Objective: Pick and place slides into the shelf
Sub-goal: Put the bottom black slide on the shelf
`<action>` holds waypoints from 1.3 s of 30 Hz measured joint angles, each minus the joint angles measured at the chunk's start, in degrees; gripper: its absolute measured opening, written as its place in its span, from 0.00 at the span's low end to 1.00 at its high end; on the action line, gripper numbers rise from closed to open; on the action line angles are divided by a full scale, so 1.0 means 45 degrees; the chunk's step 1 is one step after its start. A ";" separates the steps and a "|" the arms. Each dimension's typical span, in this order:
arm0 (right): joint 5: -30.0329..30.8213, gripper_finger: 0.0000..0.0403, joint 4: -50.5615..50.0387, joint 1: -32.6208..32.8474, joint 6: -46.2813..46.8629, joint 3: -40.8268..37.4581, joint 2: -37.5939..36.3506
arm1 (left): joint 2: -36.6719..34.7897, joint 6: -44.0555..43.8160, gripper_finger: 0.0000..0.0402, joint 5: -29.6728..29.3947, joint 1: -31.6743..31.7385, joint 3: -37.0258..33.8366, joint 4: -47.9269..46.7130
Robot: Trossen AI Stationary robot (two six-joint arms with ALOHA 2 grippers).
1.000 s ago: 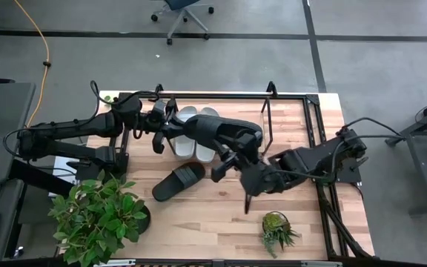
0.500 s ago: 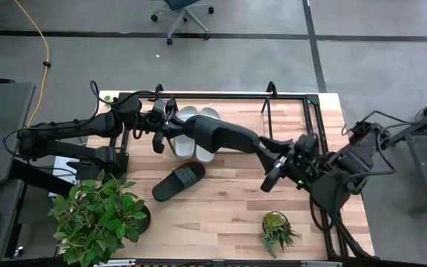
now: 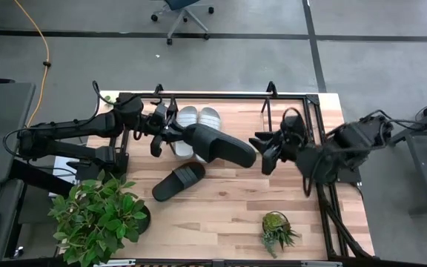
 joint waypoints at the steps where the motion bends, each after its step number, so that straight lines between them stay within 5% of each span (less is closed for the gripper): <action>1: -0.0622 0.34 -0.0048 -0.0213 -0.0174 0.0219 -0.0015 | 0.0000 0.0010 0.07 0.0008 0.0000 0.0000 -0.0134; 6: -0.4381 0.34 -0.0342 -0.1576 -0.0414 0.0750 0.0071 | 0.0000 0.0122 0.08 0.0008 0.0000 0.0000 -0.0642; 10: -0.5727 0.34 -0.0442 -0.2308 -0.0801 0.0610 0.0146 | 0.0000 0.0353 0.07 0.0100 0.0000 0.0000 -0.1314; 20: -0.7263 0.34 -0.1422 -0.2641 -0.0494 0.0610 0.0424 | 0.0000 0.0470 0.09 0.0576 0.0000 0.0000 -0.1885; 39: -0.7313 0.34 -0.2992 -0.1704 0.0587 0.0605 0.0797 | 0.0000 0.0450 0.09 0.0447 0.0000 0.0000 -0.1890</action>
